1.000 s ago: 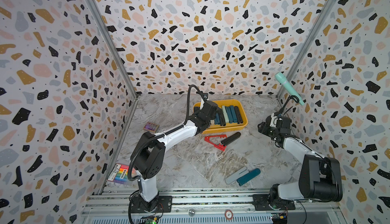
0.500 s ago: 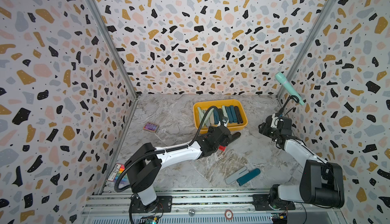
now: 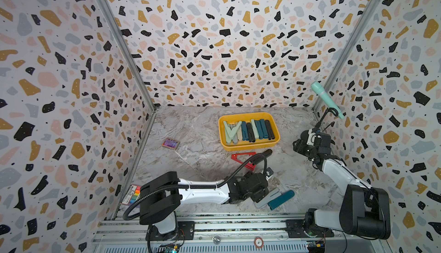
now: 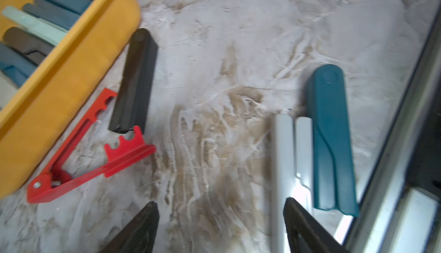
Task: Put the pruning pliers into the storage box
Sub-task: Pick up the pruning pliers from the center of the board.
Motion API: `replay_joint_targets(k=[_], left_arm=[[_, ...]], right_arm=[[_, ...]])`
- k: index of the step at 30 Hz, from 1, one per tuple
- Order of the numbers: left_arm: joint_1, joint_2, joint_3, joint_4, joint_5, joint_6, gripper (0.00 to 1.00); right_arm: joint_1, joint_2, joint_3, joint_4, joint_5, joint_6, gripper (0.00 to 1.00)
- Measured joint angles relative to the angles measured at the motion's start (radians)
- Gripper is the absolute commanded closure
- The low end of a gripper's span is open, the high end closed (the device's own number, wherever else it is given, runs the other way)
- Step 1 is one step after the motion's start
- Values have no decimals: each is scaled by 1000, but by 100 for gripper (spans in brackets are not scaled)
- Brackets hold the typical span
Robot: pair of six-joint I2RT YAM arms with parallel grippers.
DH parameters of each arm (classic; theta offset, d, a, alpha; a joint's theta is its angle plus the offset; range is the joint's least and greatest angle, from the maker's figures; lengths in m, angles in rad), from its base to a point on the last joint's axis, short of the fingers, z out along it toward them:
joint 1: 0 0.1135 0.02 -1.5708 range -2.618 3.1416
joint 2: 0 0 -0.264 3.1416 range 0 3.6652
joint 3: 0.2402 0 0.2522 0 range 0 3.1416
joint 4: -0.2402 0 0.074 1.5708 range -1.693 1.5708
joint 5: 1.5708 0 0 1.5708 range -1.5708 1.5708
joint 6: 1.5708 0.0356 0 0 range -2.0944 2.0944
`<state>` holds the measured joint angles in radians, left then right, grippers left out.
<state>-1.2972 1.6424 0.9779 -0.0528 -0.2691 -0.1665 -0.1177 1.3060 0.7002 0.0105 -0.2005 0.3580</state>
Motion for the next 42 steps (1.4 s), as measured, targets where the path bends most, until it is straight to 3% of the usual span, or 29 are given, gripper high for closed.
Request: replay_joint_targets(k=[9, 14, 29, 36, 42], left_arm=[[-73, 127, 84, -56, 8, 31, 26], [-79, 198, 118, -94, 7, 42, 34], [-79, 227, 119, -134, 23, 78, 41], [-72, 297, 194, -109, 26, 110, 45], [-41, 307, 197, -86, 67, 122, 61]], right_arm=[[0, 0, 0, 0, 3, 0, 31], [-1, -3, -1, 0, 3, 0, 30], [-1, -8, -5, 0, 4, 0, 30], [-3, -8, -6, 0, 8, 0, 30], [-10, -11, -13, 0, 11, 0, 30]])
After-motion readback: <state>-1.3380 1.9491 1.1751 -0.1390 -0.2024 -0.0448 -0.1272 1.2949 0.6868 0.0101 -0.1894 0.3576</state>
